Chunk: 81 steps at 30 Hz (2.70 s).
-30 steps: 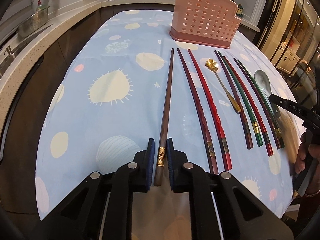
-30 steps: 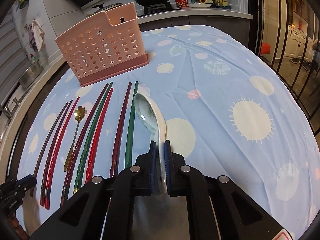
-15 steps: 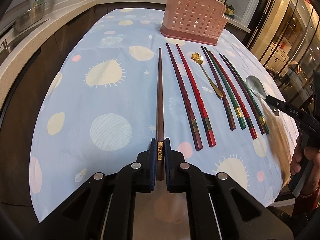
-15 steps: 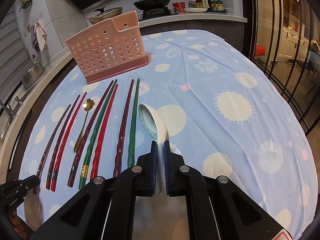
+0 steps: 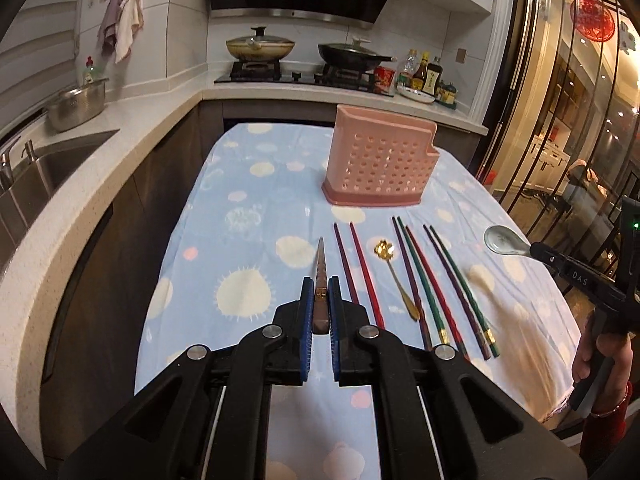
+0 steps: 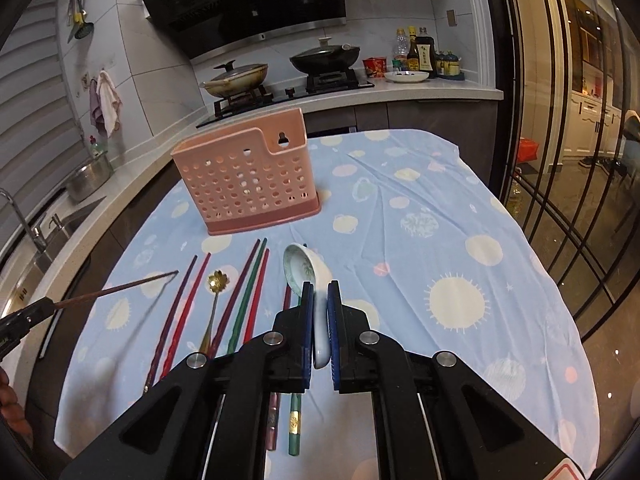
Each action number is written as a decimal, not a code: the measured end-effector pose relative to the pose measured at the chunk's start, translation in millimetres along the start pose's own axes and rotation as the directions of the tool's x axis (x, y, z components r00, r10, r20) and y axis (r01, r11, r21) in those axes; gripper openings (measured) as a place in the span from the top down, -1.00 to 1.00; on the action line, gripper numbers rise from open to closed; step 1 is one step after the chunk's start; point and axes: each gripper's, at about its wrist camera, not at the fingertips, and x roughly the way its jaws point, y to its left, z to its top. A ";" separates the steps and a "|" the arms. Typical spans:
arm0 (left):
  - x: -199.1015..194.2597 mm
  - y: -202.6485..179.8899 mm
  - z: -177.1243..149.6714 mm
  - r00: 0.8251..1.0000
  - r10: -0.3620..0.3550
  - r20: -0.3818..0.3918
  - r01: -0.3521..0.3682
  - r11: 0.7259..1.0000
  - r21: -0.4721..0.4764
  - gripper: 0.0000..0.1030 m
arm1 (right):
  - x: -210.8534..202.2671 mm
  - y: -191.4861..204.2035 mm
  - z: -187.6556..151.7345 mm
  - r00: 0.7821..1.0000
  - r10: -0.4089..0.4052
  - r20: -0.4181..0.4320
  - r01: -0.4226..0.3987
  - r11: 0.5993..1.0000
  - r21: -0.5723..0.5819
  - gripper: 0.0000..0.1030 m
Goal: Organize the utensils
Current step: 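Carry the brown chopstick into the pink holder with the left tool while the right tool drops the spoon in, then move both open tools back over the remaining chopsticks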
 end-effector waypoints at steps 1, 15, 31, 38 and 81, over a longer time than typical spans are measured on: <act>-1.8 -0.9 7.4 1.000 0.000 0.015 0.000 1.000 0.005 0.87 | -1.7 0.6 5.5 1.000 0.007 0.010 -0.007 1.000 0.000 0.87; 6.1 -22.5 117.1 0.983 0.015 0.182 -0.031 0.996 0.089 0.87 | 25.0 12.5 96.6 0.998 0.046 0.035 -0.043 0.997 -0.065 0.87; 2.0 -53.3 253.6 0.926 -0.012 0.378 -0.032 0.993 0.109 0.86 | 124.4 39.6 180.0 0.994 -0.005 -0.107 -0.014 0.984 -0.176 0.87; 37.5 -69.9 279.3 0.937 -0.010 0.350 -0.036 0.991 0.126 0.86 | 150.8 42.0 183.1 0.985 -0.013 -0.172 -0.021 0.980 -0.196 0.87; 95.7 -9.3 -14.0 0.985 0.076 -0.156 -0.073 0.997 0.019 -0.21 | 27.0 13.4 -34.7 0.986 -0.079 -0.148 0.070 0.995 -0.064 0.12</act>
